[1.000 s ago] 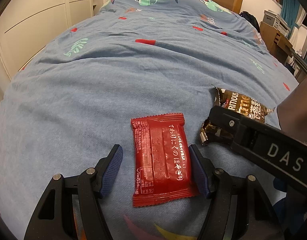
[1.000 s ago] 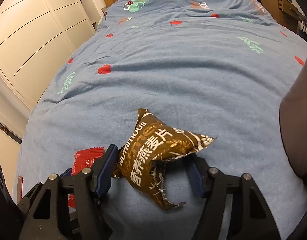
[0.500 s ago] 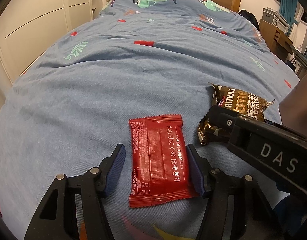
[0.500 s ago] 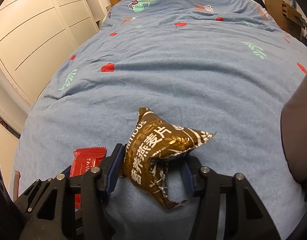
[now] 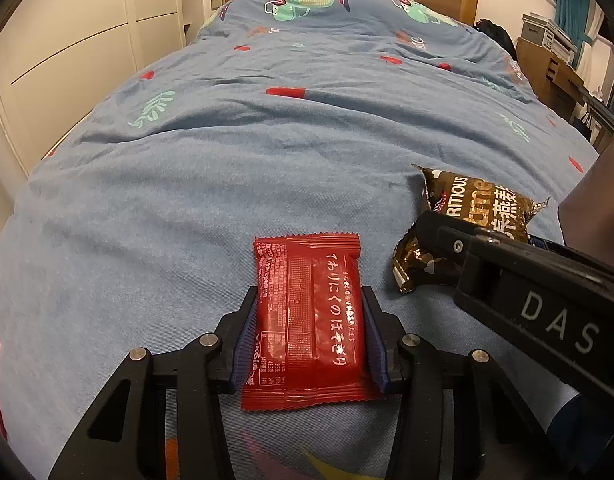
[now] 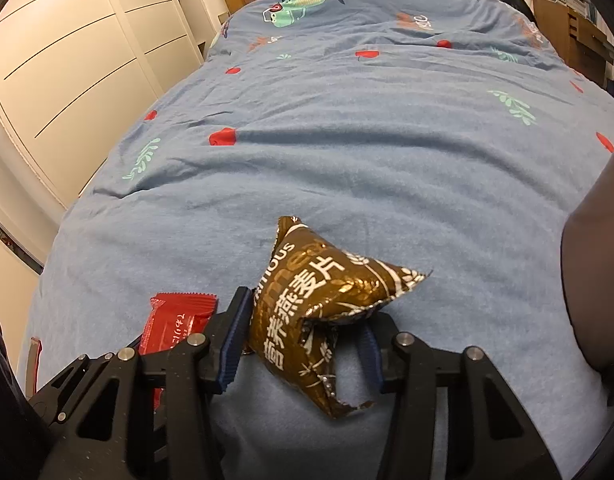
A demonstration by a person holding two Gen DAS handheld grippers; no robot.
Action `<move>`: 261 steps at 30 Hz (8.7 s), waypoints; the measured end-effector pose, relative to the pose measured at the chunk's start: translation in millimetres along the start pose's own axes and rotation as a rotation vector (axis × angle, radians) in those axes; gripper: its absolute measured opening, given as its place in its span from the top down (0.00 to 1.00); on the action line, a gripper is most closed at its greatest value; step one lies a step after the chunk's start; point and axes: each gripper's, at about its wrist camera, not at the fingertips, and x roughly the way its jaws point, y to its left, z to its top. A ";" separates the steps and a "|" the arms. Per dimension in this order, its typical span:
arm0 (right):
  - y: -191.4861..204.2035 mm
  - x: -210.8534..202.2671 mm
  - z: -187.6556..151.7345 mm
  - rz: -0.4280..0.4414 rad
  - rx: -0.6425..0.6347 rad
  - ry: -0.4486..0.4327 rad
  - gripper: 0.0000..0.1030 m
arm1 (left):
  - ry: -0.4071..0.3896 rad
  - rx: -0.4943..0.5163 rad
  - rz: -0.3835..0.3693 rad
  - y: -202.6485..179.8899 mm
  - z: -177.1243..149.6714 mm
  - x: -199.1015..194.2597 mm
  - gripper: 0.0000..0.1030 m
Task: Organize snacks
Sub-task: 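Lift both held snacks and carry them toward the green tray, then carry both held snacks past the thermos and lower them into the green tray, then open the right tool to release the Nutrition bag while the left releases the red bar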
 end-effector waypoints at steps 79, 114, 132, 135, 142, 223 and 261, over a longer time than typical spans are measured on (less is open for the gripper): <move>-24.6 -104.4 -58.9 -0.160 -0.128 -0.053 0.87 | -0.112 0.006 -0.038 -13.9 -0.4 -49.8 0.62; -56.1 -214.4 -126.3 -0.150 -0.126 -0.009 0.87 | -0.067 0.111 -0.035 -73.3 -54.3 -165.8 0.62; -93.5 -303.9 -169.3 -0.199 -0.043 -0.085 0.87 | -0.116 0.194 0.031 -100.2 -91.4 -259.0 0.62; -101.0 -315.6 -175.6 -0.206 -0.027 -0.099 0.87 | -0.123 0.207 0.045 -103.6 -98.2 -270.1 0.62; -117.8 -350.2 -184.8 -0.230 0.004 -0.151 0.87 | -0.131 0.234 0.053 -114.2 -108.7 -291.4 0.62; -414.3 -311.9 -69.0 -0.459 0.381 -0.524 0.87 | -0.106 0.517 -0.283 -447.8 -12.0 -134.5 0.62; -462.9 -234.5 -65.6 -0.485 0.359 -0.400 0.85 | -0.065 0.570 -0.302 -501.3 -23.1 -71.6 0.62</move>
